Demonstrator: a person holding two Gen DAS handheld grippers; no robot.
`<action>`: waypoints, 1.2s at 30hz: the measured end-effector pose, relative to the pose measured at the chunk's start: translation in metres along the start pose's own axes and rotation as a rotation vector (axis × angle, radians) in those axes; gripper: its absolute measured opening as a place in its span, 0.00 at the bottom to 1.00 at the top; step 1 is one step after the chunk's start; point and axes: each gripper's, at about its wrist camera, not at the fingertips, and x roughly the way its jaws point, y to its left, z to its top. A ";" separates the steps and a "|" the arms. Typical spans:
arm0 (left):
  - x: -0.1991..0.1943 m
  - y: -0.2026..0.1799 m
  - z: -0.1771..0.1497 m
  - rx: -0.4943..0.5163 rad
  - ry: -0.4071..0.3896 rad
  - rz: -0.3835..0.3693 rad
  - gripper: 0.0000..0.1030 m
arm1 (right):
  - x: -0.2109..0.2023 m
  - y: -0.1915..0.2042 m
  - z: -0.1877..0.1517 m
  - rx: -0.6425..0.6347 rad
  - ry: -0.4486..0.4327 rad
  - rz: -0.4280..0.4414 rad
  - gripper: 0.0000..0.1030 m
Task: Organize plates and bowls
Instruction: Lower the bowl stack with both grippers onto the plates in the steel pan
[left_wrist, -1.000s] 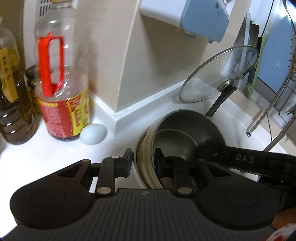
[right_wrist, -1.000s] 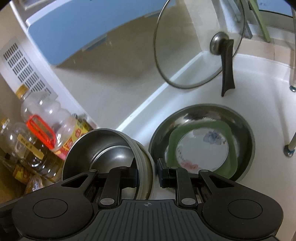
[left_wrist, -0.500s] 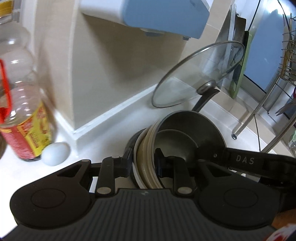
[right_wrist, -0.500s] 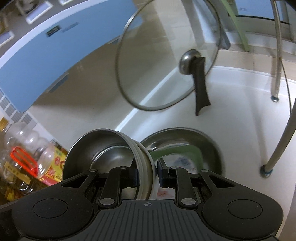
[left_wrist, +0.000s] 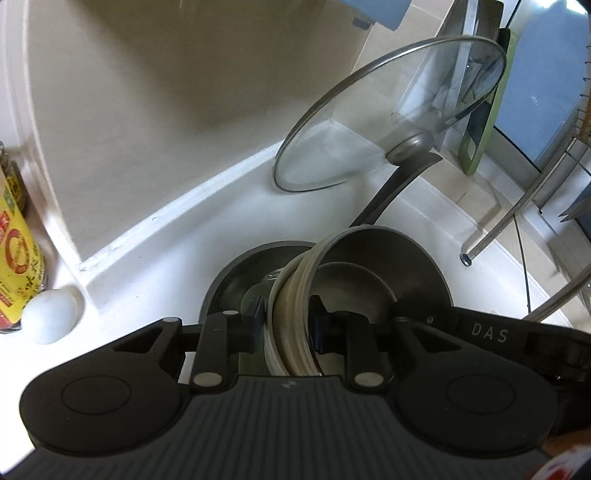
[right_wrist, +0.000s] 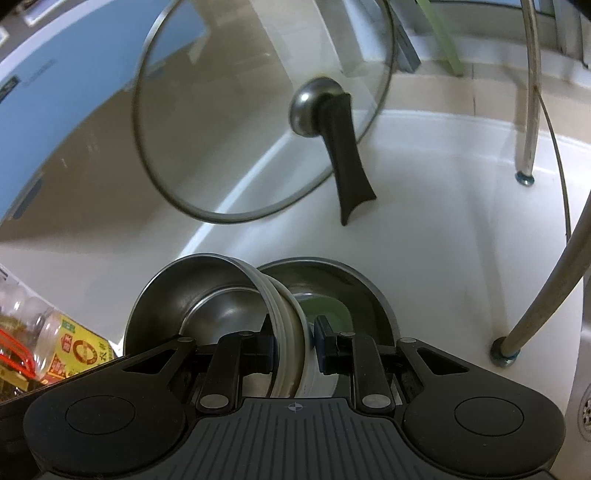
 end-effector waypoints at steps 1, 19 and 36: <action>0.003 0.000 0.001 -0.002 0.004 -0.002 0.21 | 0.001 -0.002 0.000 0.010 0.006 0.001 0.21; 0.029 -0.004 -0.002 -0.003 0.056 0.022 0.21 | 0.023 -0.020 -0.002 0.050 0.053 -0.010 0.21; 0.037 -0.003 -0.003 -0.013 0.064 0.025 0.21 | 0.028 -0.017 -0.002 0.045 0.061 -0.018 0.21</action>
